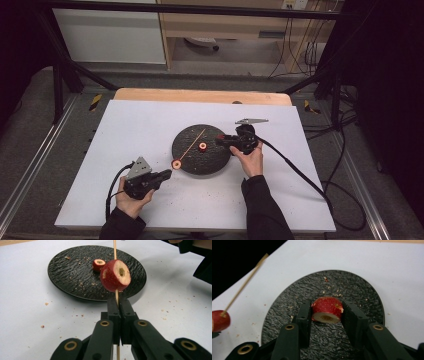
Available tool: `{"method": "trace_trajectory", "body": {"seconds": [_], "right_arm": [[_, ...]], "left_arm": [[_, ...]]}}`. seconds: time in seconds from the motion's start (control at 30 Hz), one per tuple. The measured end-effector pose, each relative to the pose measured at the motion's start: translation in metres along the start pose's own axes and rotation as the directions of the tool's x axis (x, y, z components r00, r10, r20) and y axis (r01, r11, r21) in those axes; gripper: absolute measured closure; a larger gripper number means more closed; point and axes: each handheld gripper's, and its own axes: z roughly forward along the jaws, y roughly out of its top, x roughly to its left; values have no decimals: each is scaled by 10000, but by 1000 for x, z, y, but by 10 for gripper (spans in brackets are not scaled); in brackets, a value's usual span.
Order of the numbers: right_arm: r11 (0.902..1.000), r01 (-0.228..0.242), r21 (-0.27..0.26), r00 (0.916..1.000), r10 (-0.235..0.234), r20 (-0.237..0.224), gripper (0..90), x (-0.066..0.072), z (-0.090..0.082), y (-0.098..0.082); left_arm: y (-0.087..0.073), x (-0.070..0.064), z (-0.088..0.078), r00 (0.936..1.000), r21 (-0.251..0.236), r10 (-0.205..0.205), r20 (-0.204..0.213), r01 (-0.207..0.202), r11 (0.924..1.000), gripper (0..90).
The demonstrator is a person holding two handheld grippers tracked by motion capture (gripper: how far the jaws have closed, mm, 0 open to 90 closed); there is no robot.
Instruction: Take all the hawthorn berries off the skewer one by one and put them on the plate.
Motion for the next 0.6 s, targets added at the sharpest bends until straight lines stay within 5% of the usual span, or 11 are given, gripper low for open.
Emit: {"method": "trace_trajectory", "body": {"seconds": [0.6], "right_arm": [[9956, 195, 920, 9996, -212, 176, 612, 0, 37, -29]], "left_arm": [[0, -1, 1, 10000, 51, 51, -6, -51, 10000, 883]]}}
